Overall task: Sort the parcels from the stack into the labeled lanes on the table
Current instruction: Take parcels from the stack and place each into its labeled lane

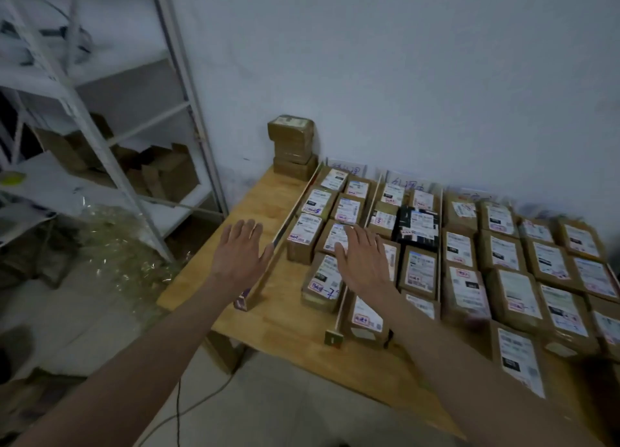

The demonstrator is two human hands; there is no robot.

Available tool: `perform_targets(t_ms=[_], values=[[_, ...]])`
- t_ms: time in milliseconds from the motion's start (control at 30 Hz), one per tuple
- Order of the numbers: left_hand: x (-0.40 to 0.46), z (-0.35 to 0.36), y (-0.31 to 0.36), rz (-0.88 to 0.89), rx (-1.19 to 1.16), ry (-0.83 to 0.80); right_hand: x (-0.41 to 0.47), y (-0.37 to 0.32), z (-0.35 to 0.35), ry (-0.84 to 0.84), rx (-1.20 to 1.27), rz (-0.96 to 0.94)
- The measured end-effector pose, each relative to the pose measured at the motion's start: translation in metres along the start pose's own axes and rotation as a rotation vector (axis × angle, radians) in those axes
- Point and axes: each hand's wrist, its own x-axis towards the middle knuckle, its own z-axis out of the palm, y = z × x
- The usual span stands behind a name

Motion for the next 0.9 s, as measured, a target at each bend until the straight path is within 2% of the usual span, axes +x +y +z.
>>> perform_targets(t_ms=[300, 433, 900], values=[[0.076, 0.021, -0.062, -0.034, 0.008, -0.017, 0.090, -0.041, 0.046, -0.014, 0.021, -0.010], [0.122, 0.026, -0.089, 0.006, 0.027, -0.003, 0.144, -0.055, 0.064, -0.029, 0.032, 0.002], [0.287, 0.045, -0.144, 0.016, -0.044, -0.031, 0.295, -0.071, 0.073, -0.021, -0.062, 0.061]])
